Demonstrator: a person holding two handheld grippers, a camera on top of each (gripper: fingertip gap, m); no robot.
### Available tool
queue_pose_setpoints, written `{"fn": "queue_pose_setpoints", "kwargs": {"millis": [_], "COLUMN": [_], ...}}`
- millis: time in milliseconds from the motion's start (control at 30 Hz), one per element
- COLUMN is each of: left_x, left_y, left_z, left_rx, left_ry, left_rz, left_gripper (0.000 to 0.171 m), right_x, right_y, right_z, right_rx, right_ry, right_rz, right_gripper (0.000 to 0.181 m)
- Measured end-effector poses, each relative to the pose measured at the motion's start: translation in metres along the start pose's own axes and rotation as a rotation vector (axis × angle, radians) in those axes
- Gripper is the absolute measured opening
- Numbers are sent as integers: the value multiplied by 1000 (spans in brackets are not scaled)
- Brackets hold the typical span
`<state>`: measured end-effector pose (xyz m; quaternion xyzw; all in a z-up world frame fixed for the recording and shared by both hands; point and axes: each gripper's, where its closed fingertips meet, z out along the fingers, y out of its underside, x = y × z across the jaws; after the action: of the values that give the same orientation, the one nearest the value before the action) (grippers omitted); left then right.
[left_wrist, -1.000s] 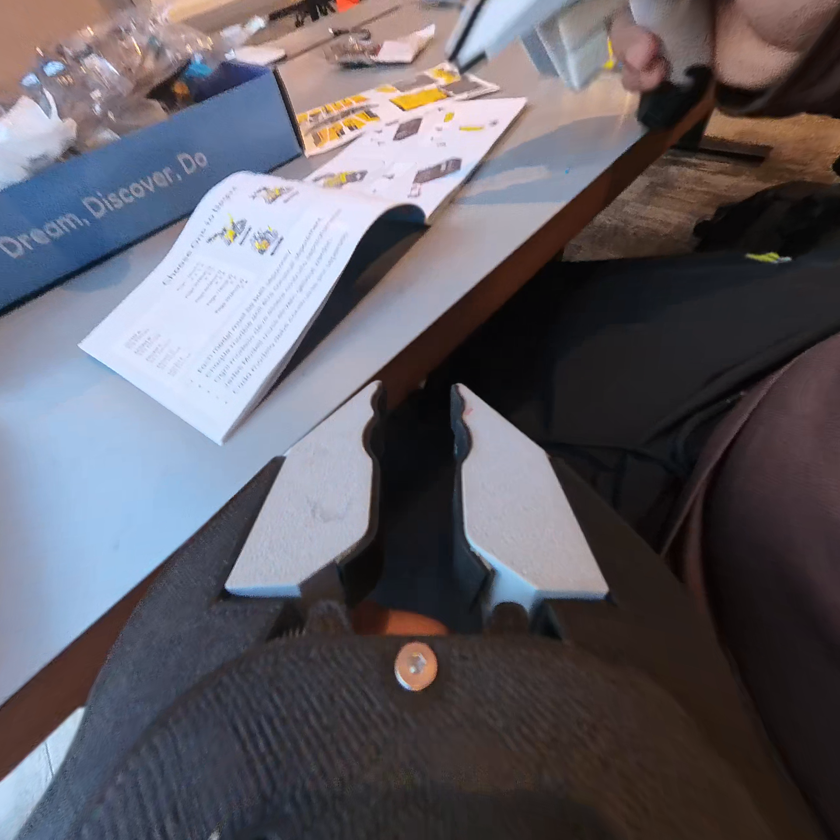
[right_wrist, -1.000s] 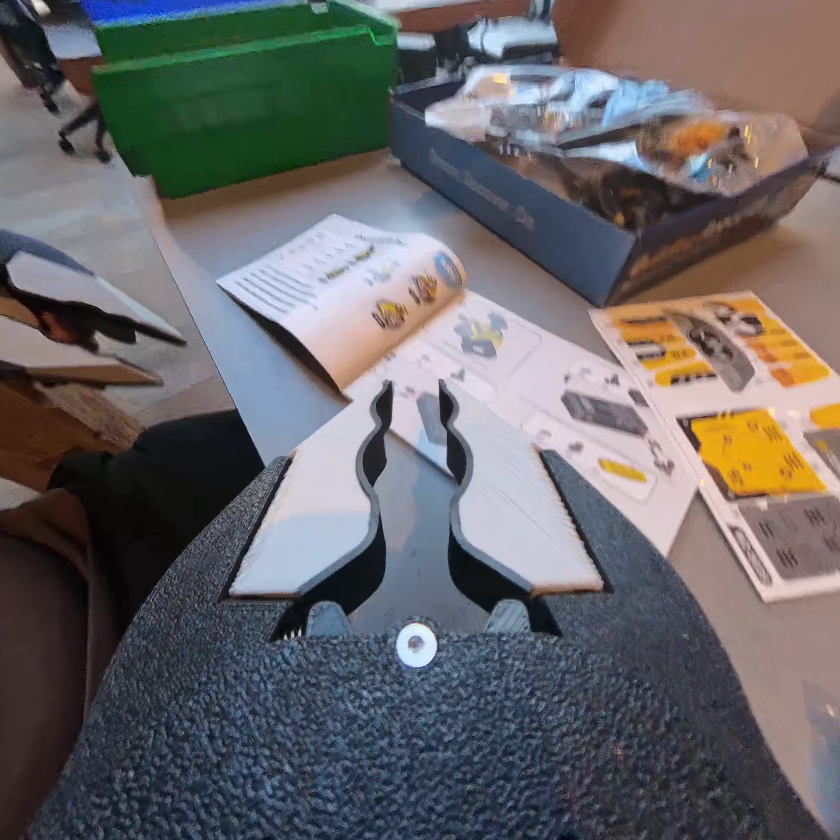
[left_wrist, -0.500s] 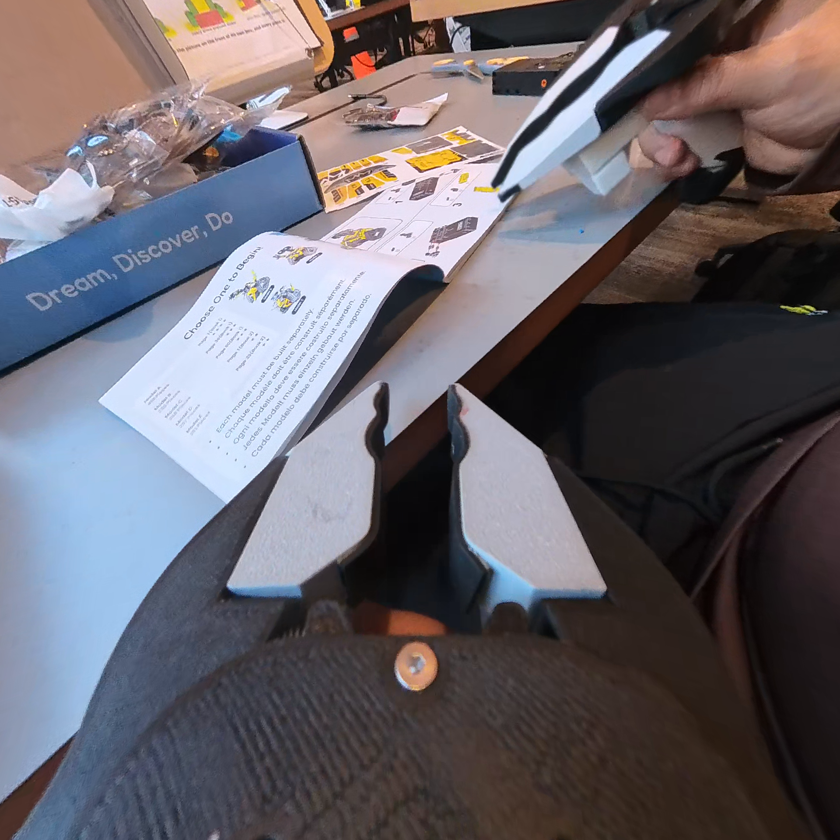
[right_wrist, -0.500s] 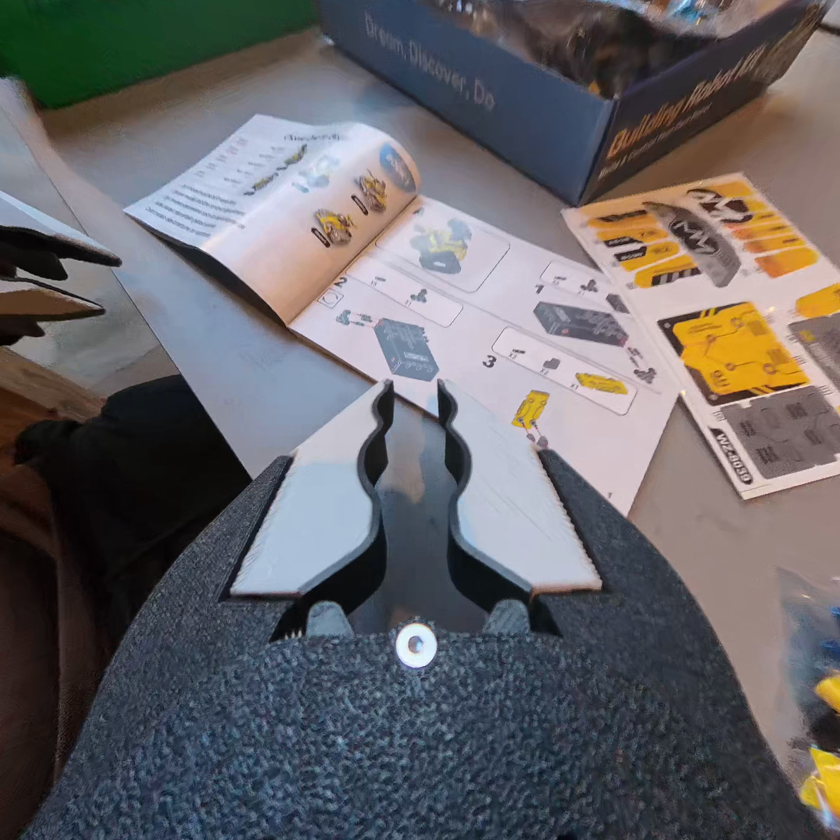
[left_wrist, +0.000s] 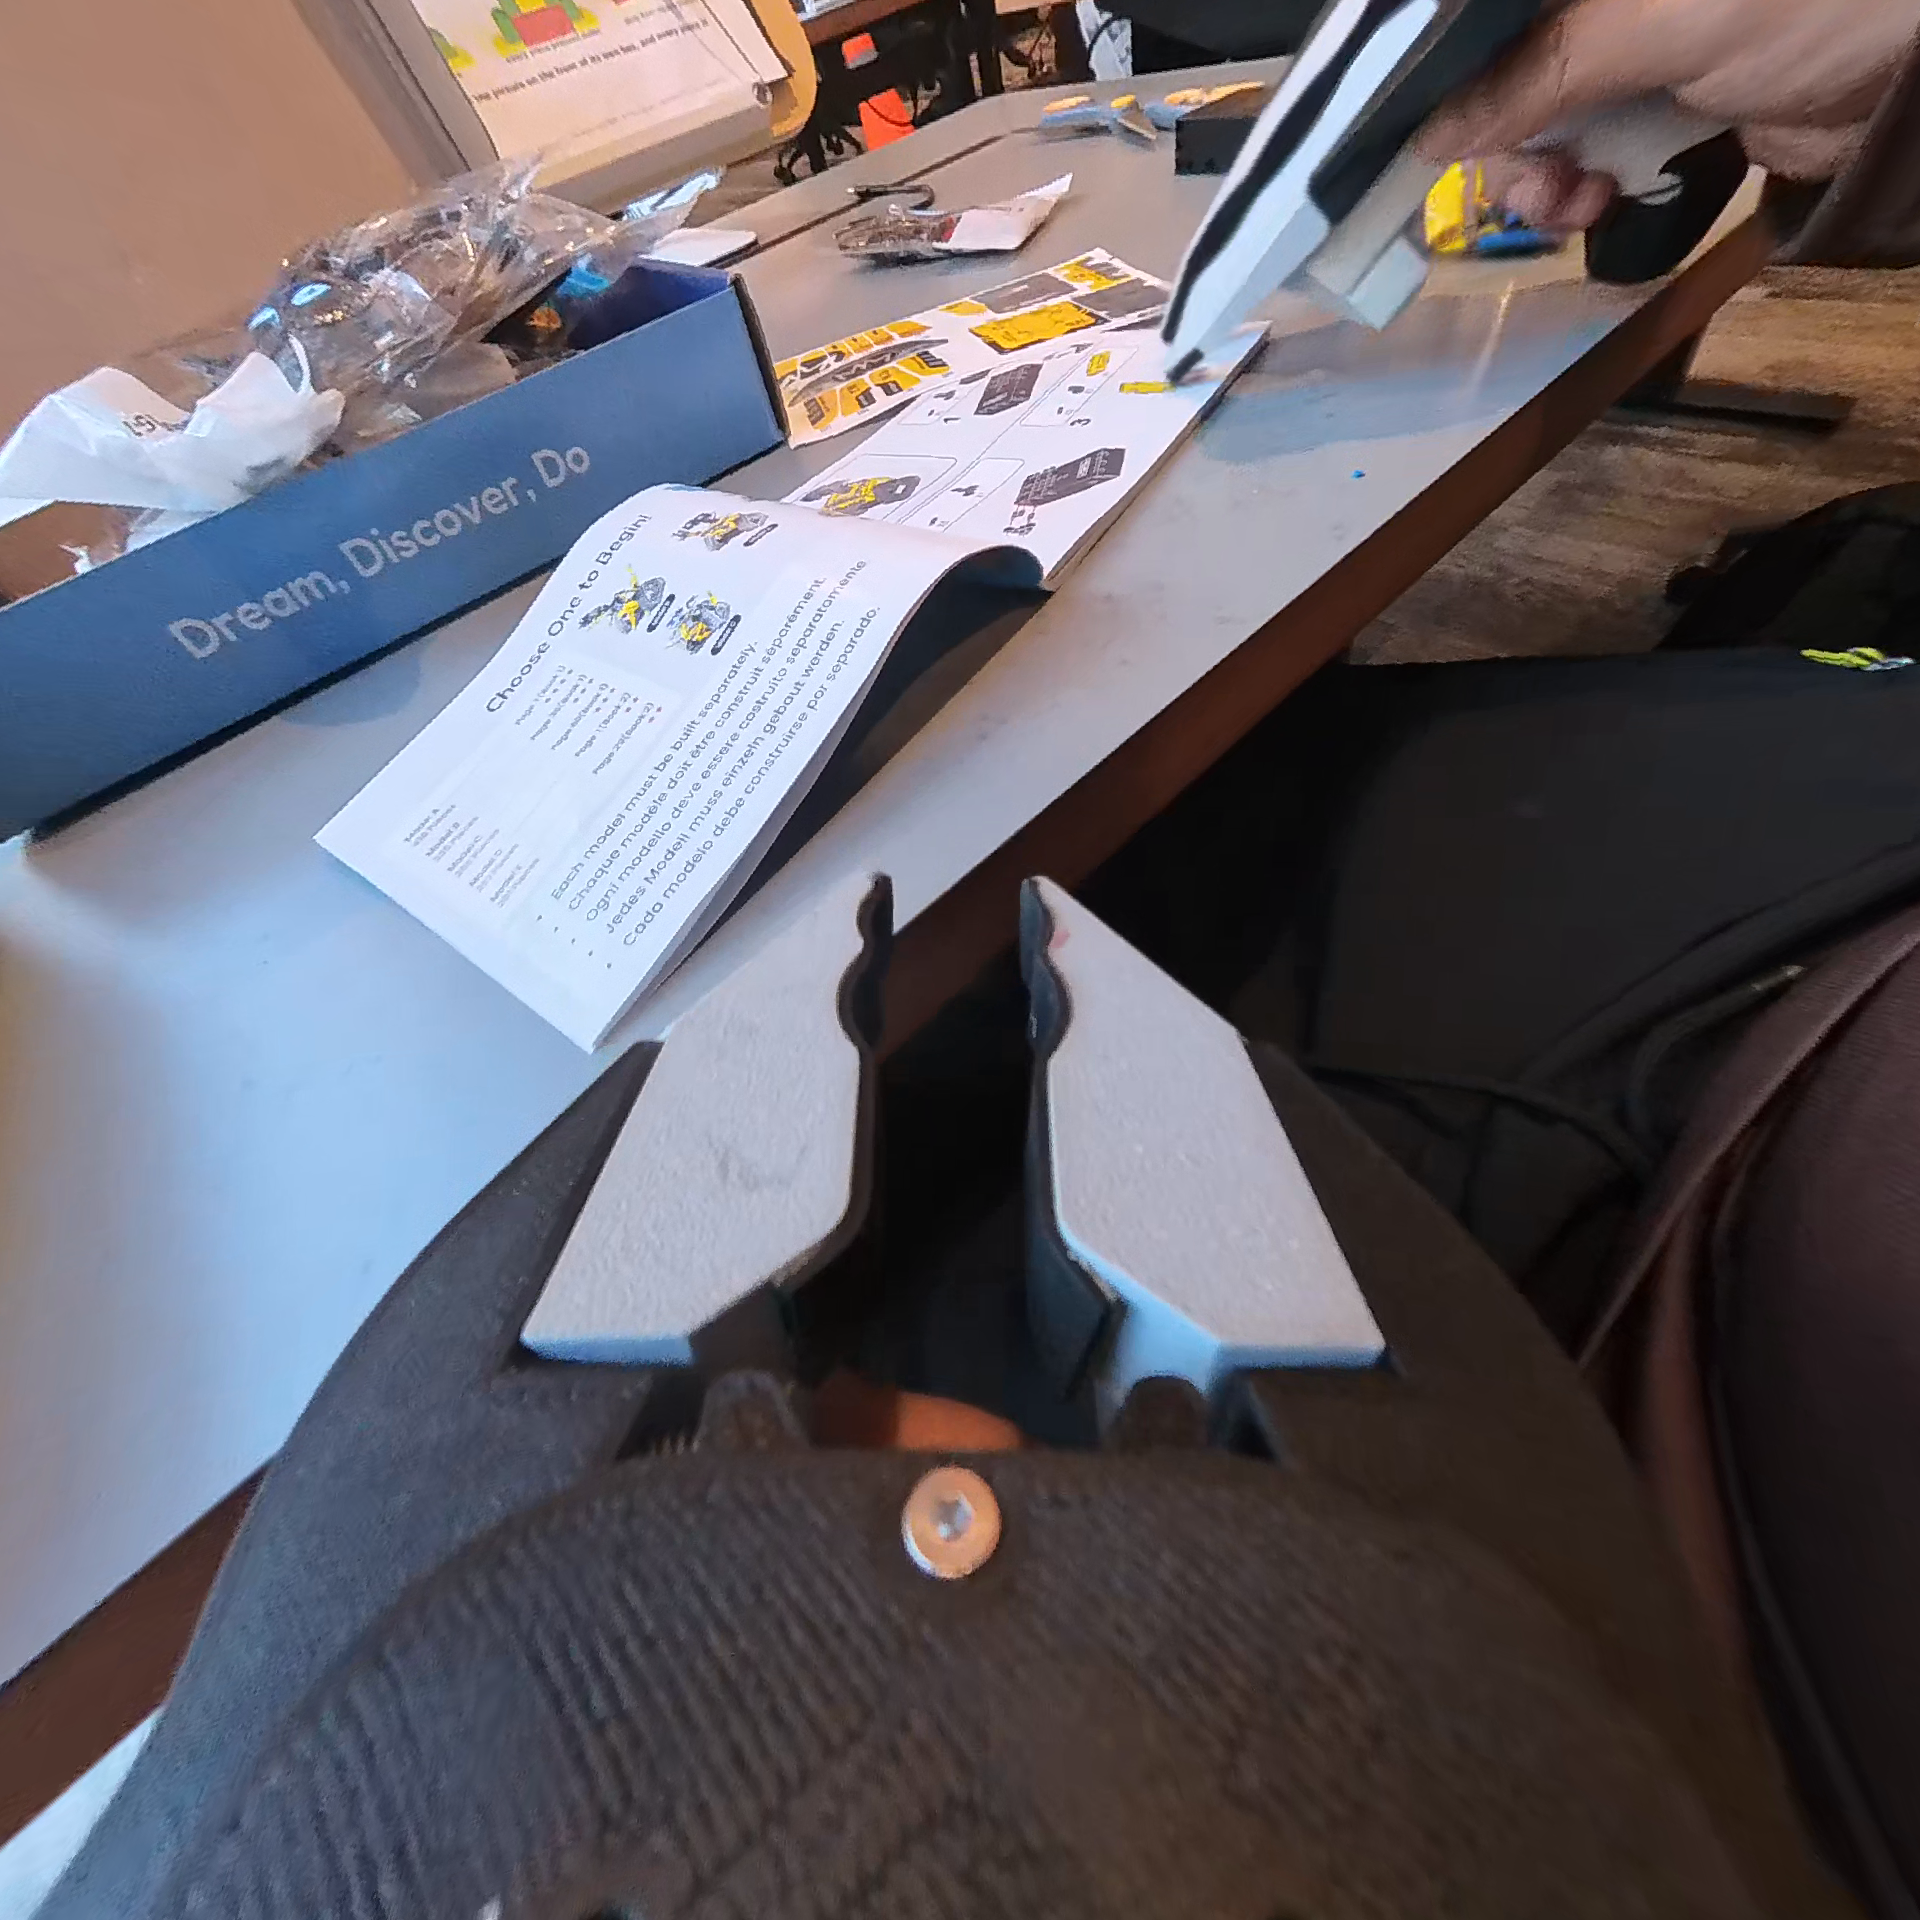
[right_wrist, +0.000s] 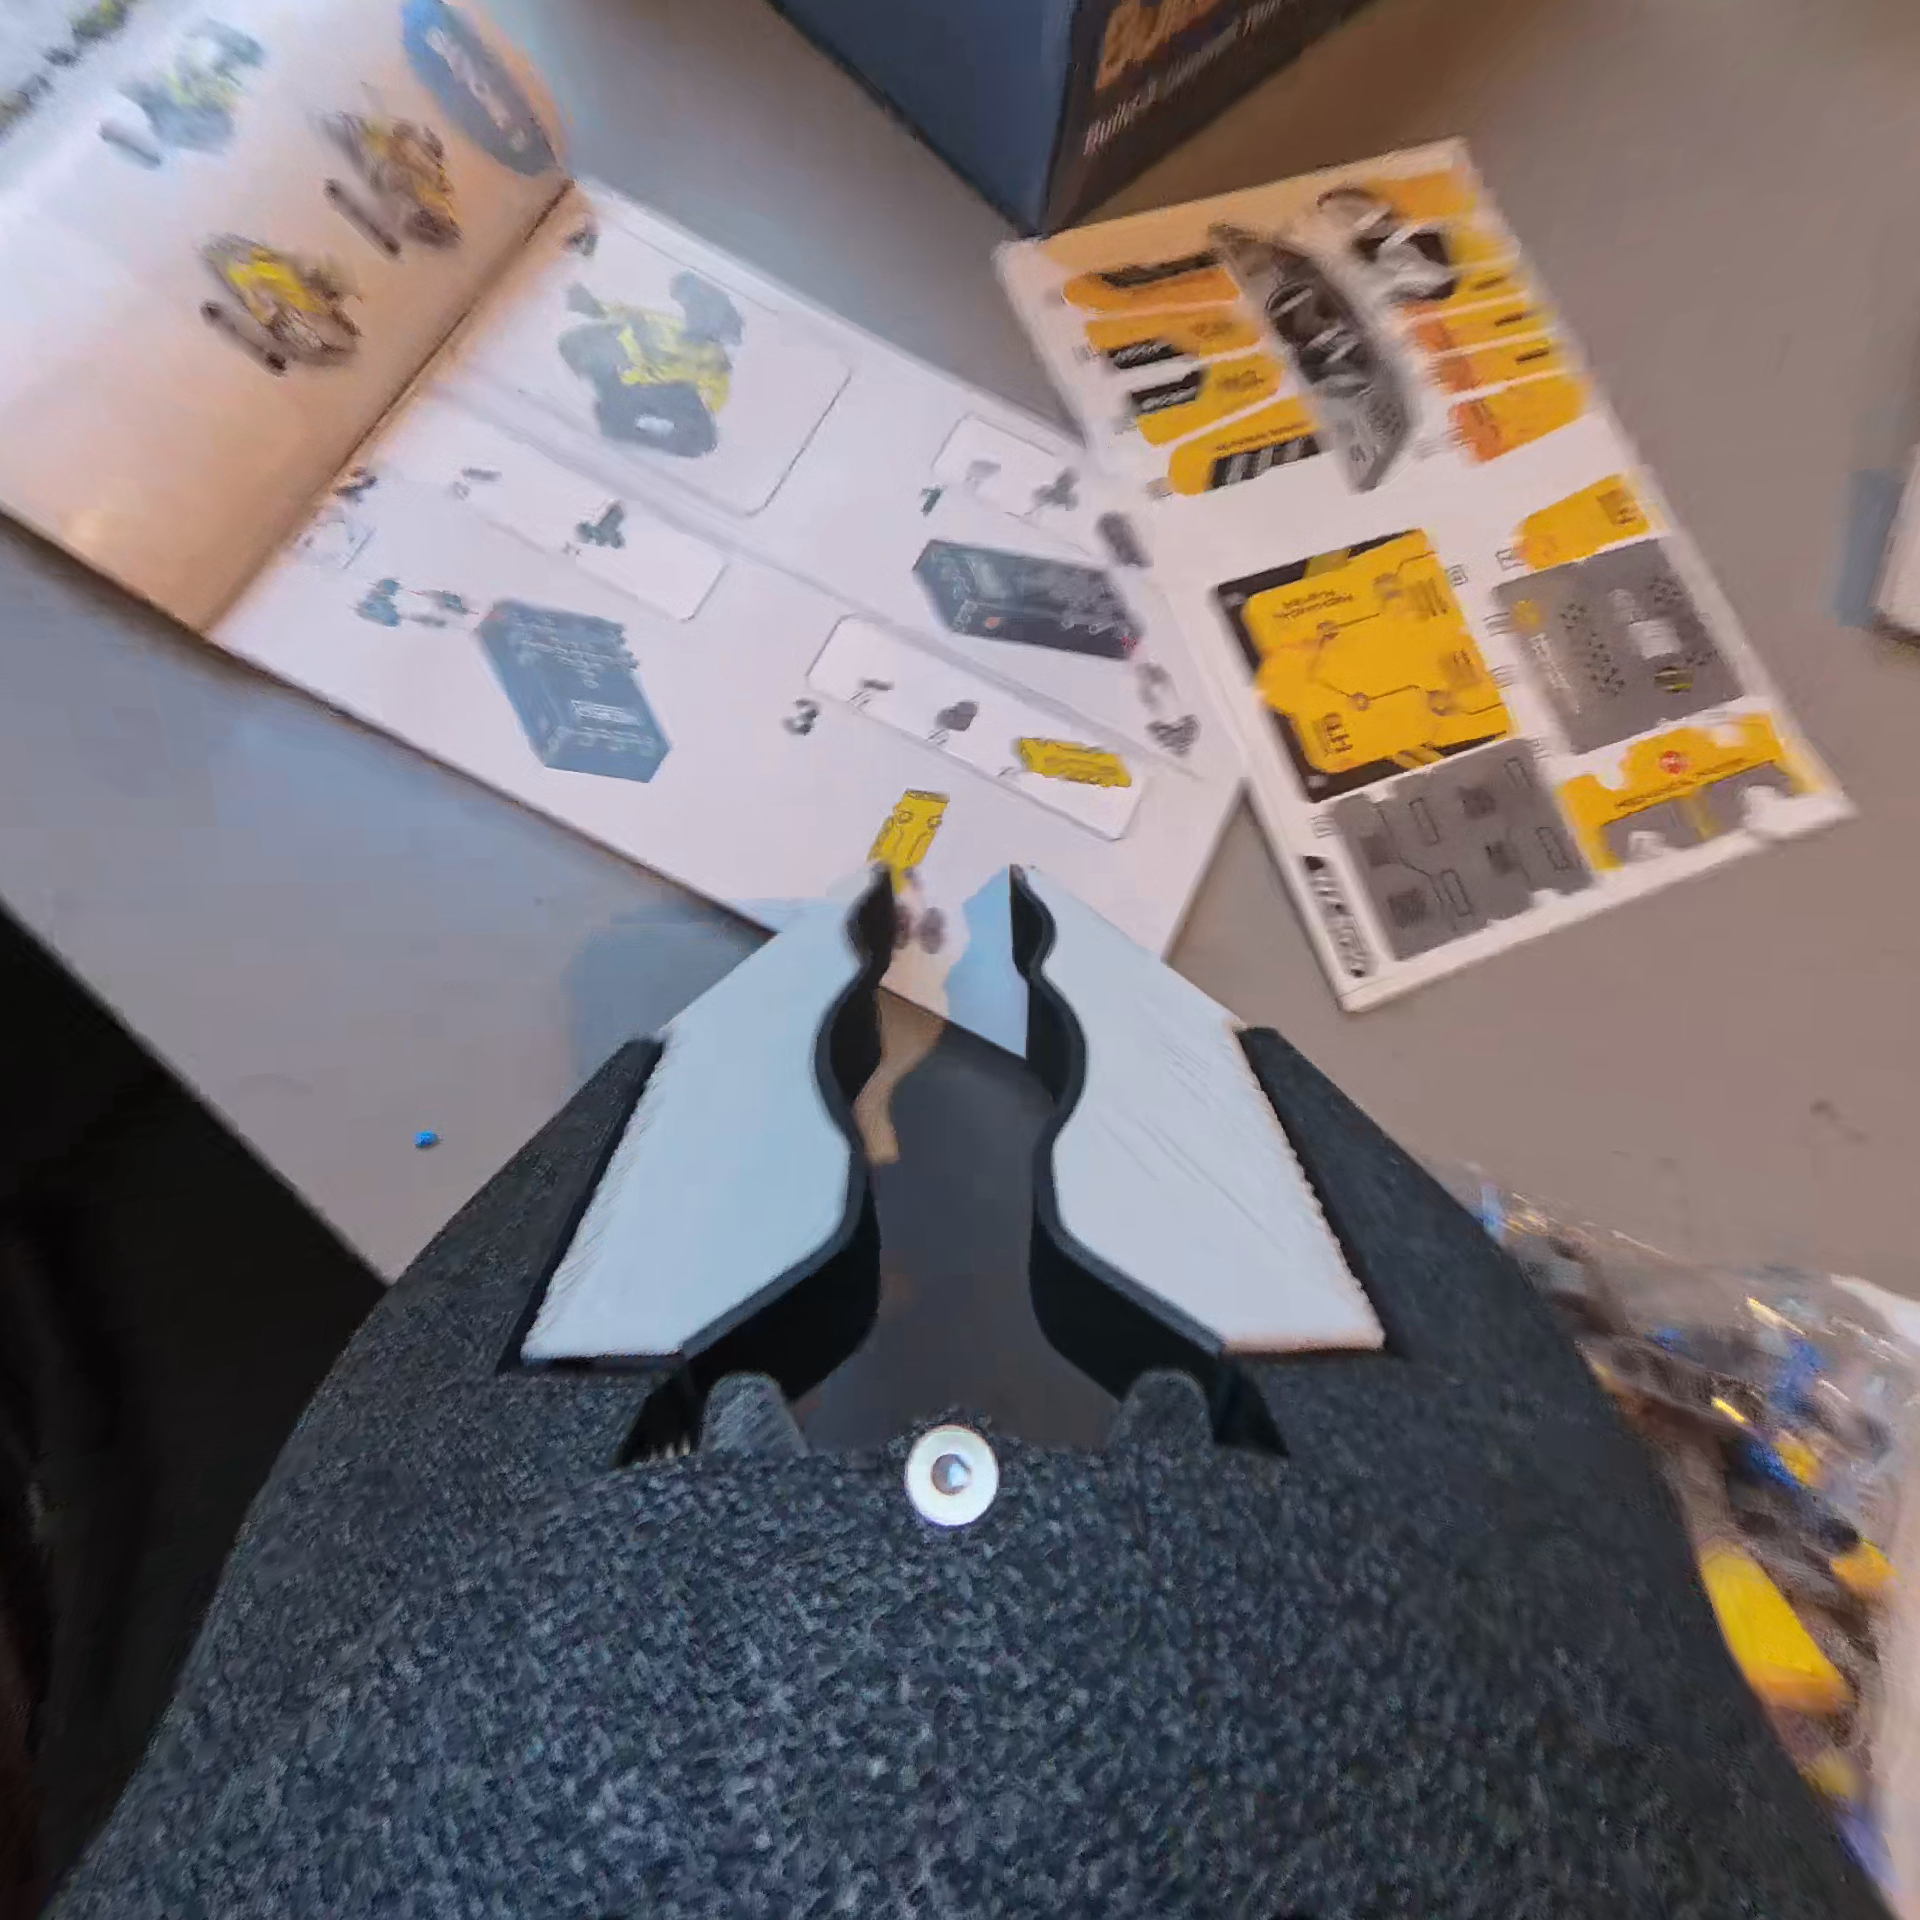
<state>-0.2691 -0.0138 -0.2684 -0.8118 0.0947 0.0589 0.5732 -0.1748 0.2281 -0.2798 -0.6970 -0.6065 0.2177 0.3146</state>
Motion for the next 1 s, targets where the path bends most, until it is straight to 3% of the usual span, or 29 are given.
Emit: {"fn": "queue_pose_setpoints", "kwargs": {"millis": [33,67,333,533,833,1000], "left_x": [0,0,-3,-3,-2,-2], "left_y": [1,2,5,6,6,6], "left_z": [-1,-1,-4,-5,-3,-2], "left_rx": [-4,-8,-19,-20,-19,-23], "left_ry": [-4,-9,-29,-32,-24,-20], "left_rz": [1,1,-11,-9,-5,-4], "left_gripper": [22,22,21,21,21,21], "right_x": [-7,-14,-20,-40,-45,-38], "right_y": [1,1,3,8,18,12], "right_z": [2,2,1,-6,-17,-19], "right_rx": [-11,-11,-46,-86,-116,-73], "right_ry": [-61,-113,-114,-200,-341,-308], "right_rz": [8,21,-55,-91,-9,-29], "right_gripper": [2,0,0,0,0,0]}}
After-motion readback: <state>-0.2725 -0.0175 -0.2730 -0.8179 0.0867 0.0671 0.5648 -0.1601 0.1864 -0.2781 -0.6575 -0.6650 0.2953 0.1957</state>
